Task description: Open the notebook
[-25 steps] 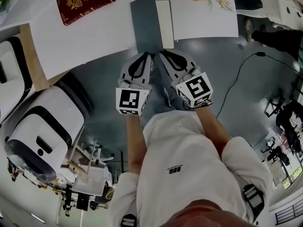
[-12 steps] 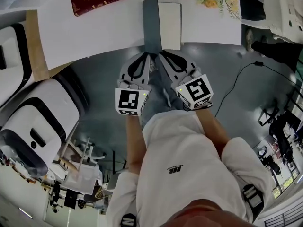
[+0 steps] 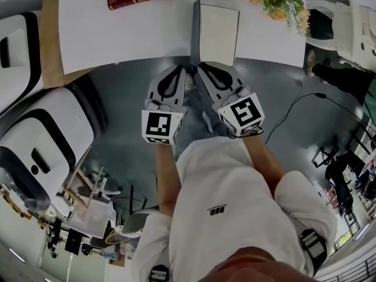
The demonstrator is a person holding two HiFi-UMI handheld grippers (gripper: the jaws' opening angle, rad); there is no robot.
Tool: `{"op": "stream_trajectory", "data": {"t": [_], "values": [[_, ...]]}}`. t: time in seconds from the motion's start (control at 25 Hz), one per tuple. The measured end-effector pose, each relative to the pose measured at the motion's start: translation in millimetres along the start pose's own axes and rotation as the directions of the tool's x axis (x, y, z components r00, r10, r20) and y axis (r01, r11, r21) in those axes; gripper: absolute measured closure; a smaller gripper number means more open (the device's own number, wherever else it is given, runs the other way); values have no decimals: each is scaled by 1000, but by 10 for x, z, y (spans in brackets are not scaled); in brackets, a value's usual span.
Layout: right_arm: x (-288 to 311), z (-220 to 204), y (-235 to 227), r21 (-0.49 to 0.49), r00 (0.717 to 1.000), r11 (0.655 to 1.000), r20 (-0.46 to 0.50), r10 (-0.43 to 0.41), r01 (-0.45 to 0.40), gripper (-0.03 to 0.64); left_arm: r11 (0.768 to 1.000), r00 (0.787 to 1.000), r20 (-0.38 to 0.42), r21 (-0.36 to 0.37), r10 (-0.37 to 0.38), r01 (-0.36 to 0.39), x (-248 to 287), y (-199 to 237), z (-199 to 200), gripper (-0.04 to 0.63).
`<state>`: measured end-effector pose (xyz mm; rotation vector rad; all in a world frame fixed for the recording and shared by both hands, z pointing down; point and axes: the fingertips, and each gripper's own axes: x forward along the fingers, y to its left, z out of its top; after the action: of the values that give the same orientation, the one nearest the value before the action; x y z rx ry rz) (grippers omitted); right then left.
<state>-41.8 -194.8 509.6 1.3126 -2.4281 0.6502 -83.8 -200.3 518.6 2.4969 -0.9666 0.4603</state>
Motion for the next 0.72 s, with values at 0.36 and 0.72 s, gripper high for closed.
{"op": "stream_trajectory", "data": {"t": [0.36, 0.72], "values": [[208, 48, 166, -31, 999, 998, -14, 51, -51, 606, 998, 998, 22, -28, 59, -58, -155, 233, 23, 595], [404, 55, 296, -54, 994, 993, -28, 103, -105, 606, 992, 993, 35, -66, 114, -112, -263, 382, -23, 595]]}}
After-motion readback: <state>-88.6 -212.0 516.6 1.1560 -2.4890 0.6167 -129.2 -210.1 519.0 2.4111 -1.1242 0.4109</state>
